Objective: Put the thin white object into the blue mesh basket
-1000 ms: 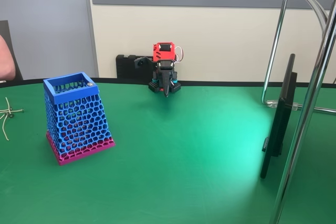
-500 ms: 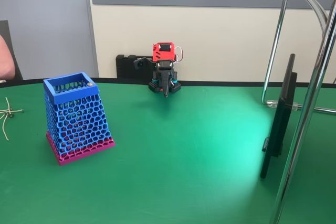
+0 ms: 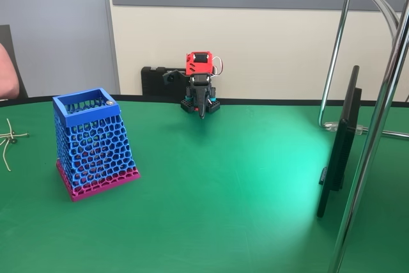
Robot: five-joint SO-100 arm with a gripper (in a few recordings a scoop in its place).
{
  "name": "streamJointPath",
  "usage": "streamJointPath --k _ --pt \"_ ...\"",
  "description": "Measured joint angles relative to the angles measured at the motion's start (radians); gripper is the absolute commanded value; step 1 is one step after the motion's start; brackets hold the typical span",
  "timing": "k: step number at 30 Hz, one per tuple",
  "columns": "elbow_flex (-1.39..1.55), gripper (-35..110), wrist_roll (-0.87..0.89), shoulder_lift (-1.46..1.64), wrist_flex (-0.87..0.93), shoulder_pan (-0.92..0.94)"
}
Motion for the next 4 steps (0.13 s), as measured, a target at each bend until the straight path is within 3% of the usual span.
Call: streamJointPath --k 4 --pt "0.000 1 0.000 0.000 0.000 0.000"
